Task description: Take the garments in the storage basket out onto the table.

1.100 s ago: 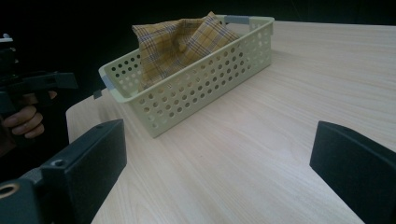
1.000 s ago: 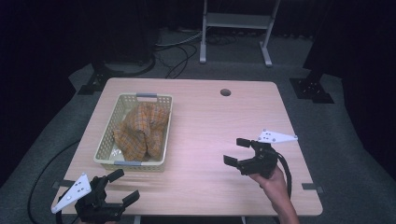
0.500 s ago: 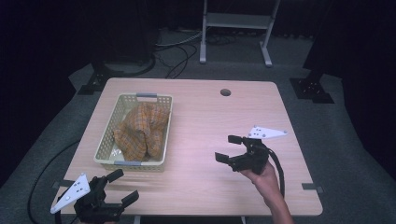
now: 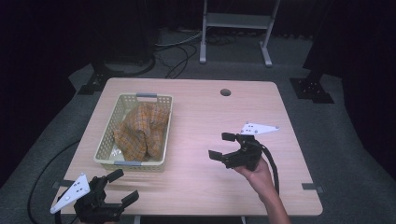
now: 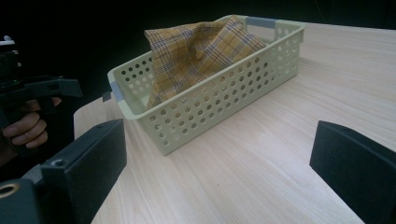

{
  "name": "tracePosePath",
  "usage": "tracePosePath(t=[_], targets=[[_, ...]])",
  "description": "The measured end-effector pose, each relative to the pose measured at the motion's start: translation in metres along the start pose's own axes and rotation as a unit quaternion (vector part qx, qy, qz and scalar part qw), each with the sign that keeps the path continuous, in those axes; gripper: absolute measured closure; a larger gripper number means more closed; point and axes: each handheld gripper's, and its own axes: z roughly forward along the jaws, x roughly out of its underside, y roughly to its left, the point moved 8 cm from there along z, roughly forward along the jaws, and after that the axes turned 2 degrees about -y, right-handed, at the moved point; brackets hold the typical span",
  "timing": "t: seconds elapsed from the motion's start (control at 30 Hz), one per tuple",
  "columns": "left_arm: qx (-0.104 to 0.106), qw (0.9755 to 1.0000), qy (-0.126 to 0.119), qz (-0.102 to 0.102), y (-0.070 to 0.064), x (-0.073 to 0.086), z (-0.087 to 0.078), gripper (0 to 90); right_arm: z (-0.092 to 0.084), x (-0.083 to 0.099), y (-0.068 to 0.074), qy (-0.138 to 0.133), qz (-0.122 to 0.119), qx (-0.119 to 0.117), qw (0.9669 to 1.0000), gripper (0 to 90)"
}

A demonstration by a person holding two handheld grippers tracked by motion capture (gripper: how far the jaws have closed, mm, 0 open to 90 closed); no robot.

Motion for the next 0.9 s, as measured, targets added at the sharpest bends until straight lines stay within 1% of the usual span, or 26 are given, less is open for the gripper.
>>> tracePosePath(t=[0.3,0.53,0.77,0.9], targets=[[-0.002,1.0,-0.002,-0.002,0.001,-0.001,-0.002,2.6,0.014,-0.001,0.005,0.006,-0.007,-0.01,0.9999,3.6],[0.0,1.0,-0.001,0.0,0.0,-0.001,-0.001,2.6,0.02,-0.003,0.006,0.005,-0.006,-0.014,0.9999,3.6],[0.002,1.0,0.0,0.002,-0.002,0.0,0.0,2.6,0.03,-0.005,0.01,-0.001,-0.007,-0.022,0.9997,3.6],[0.001,1.0,-0.002,0.0,-0.002,-0.001,0.0,2.6,0.035,-0.006,0.012,0.004,-0.007,-0.025,0.9997,3.6]])
